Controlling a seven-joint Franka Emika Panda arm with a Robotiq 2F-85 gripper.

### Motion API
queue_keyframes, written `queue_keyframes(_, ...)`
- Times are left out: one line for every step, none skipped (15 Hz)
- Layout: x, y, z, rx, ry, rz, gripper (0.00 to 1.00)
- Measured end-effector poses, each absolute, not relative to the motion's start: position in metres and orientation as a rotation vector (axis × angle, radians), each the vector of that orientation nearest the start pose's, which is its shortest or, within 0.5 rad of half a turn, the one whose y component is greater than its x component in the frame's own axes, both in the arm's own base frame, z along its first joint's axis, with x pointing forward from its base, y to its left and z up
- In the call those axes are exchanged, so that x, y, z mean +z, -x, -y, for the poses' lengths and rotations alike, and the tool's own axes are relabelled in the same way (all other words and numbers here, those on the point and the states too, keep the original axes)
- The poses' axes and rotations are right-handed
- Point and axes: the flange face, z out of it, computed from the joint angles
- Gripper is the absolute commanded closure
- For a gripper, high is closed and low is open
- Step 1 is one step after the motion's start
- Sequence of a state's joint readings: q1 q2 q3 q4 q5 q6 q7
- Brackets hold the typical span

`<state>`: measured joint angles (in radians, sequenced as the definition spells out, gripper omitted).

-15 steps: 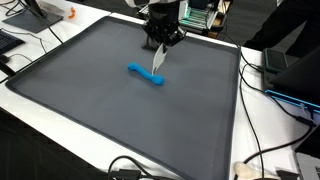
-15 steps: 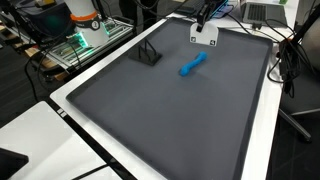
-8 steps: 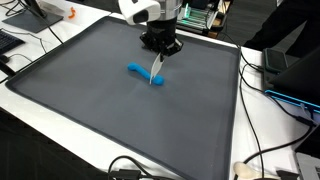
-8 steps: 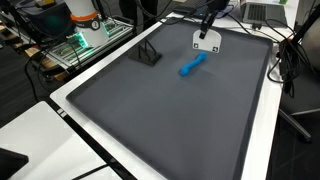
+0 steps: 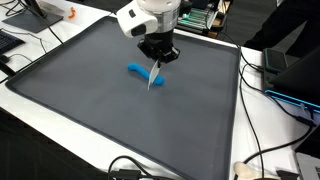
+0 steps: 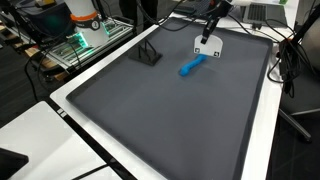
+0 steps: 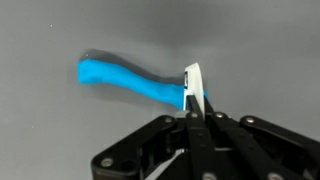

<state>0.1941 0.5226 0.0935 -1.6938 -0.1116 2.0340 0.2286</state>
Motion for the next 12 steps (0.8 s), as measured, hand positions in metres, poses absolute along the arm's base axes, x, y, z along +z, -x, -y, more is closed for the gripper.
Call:
queue_keyframes(0.28,-0.63,-0.174,0.26,3.218,0.177,0.99)
queue_keyframes(0.279,-0.631,-0.173,0.26,3.218,0.178,0.99)
queue_keyframes(0.279,-0.632,-0.173,0.26,3.218,0.181,0.99)
queue_keyframes(0.278,-0.633,-0.173,0.26,3.217,0.186,0.99)
queue_keyframes(0.277,-0.634,-0.173,0.262,3.216,0.194,0.99)
queue_keyframes(0.276,-0.634,-0.173,0.264,3.216,0.198,0.99)
queue_keyframes(0.274,-0.634,-0.173,0.268,3.215,0.201,0.99)
queue_keyframes(0.273,-0.634,-0.173,0.271,3.215,0.204,0.99)
queue_keyframes(0.272,-0.634,-0.173,0.274,3.215,0.206,0.99)
queue_keyframes(0.271,-0.634,-0.173,0.277,3.215,0.208,0.99)
queue_keyframes(0.27,-0.634,-0.173,0.281,3.215,0.21,0.99)
queue_keyframes(0.269,-0.634,-0.173,0.285,3.214,0.211,0.99)
